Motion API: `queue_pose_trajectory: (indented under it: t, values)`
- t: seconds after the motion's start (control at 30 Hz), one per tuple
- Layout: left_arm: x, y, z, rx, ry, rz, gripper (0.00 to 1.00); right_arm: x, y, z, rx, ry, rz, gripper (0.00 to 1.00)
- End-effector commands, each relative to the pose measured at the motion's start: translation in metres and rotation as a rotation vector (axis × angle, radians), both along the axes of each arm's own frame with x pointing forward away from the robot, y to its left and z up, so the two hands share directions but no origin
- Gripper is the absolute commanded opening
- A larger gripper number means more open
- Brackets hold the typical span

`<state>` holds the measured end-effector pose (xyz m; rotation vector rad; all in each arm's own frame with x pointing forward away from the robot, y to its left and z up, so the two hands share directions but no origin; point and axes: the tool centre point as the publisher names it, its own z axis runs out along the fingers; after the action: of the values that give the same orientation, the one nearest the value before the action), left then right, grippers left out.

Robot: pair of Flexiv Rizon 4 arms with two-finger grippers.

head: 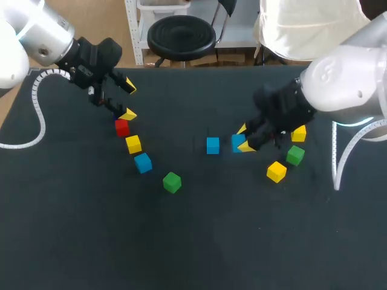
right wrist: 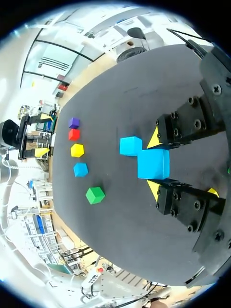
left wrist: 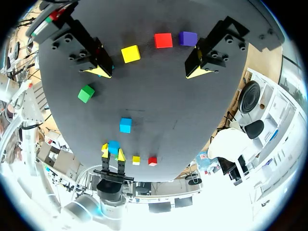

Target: Place the blue cubes, place green cubes on the blue cubes, place the yellow cubes on the green cubes, then place the red cubes on the yellow cubes, and place purple cube on the red cubes.

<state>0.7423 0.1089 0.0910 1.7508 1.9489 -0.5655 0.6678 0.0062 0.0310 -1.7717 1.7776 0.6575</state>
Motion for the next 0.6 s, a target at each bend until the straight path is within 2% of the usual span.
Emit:
queue_pose_trajectory:
  t: [0.03,0.37,0.6]
  values:
    - [-0.001,0.000,0.000,0.000,-0.002,0.000,1.00,0.006,0.001,-0.007,0.018,0.004,0.006,0.00]
    - [-0.001,0.000,0.000,0.000,-0.002,0.000,1.00,0.015,0.006,-0.015,0.017,0.039,0.029,0.00]
    - [-0.001,0.000,0.000,0.000,-0.002,0.000,1.00,0.016,0.010,-0.020,0.018,0.050,0.025,0.00]
